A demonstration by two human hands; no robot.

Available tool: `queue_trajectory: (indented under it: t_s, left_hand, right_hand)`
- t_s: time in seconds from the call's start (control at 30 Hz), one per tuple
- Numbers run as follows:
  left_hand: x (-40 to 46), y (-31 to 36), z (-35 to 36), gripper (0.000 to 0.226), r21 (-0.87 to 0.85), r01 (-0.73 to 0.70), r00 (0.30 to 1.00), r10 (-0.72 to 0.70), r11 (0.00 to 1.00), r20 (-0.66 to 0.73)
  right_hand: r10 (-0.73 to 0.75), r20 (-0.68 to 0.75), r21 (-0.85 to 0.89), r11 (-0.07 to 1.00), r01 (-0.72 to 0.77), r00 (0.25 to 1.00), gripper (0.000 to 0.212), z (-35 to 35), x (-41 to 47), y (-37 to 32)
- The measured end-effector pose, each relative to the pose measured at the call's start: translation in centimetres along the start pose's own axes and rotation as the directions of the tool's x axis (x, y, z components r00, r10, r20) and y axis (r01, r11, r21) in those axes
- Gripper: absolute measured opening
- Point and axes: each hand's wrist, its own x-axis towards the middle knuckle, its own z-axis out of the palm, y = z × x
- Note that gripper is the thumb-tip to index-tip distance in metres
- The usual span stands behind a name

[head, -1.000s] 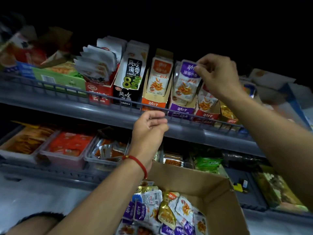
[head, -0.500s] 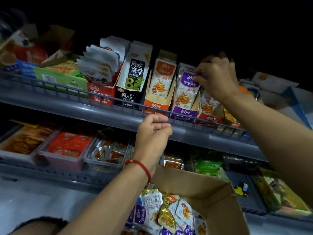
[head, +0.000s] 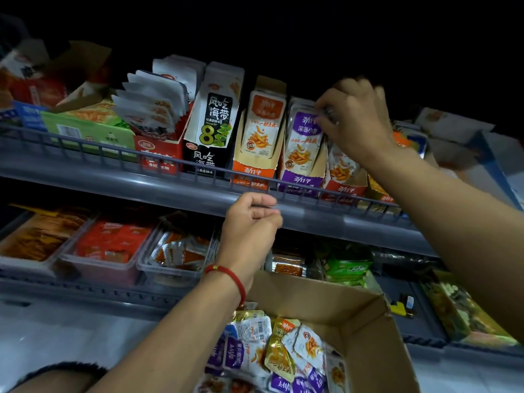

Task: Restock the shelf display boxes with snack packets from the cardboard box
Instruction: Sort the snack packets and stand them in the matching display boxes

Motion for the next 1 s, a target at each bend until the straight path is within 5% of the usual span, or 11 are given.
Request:
queue_trajectory:
  t_s: [0.2,0.4,0.57,0.67,0.83,1.0]
  left_hand:
    - [-0.3,-2.8,0.8,0.018,0.259,0.064,0.985,-0.102,0.964,0.138]
    - [-1.6,-8.8,3.4,0.015,0.532,0.045,0.914,-0.25,0.845,0.319]
    - [-3.3,-15.3,5.1,0.02,0.781,-0.16,0.745,-0.445,0.604,0.497]
    - [-3.8,-18.7,6.6,0.024,0.825,-0.309,0.677,-0.499,0.473,0.541]
    - [-2.7,-23.0,9.8,0.04,0.763,-0.627,0.636,-0.464,0.155,0.617]
    - [-0.5,-25.9,11.4,0.05,0.719,-0.694,0.645,-0.468,-0.028,0.604]
  right_hand:
    - [-0.113,-0.054,0.131,0.984,0.119,0.992,0.018,-3.2,-7.8,-1.2]
    - [-0.181,0.346,0.284,0.955,0.081,0.92,0.029,-2.6,-21.2,-2.2]
    - [-0.079,0.634,0.355,0.913,-0.199,0.769,0.039,-1.9,-27.1,-1.2]
    - [-0.058,0.642,0.401,0.876,-0.27,0.765,0.036,-1.7,-27.3,-0.4]
    - [0.007,0.624,0.462,0.803,-0.376,0.782,0.026,-1.0,-26.9,0.3]
    - [0.004,0.644,0.491,0.764,-0.418,0.765,0.022,-0.8,-27.0,0.7]
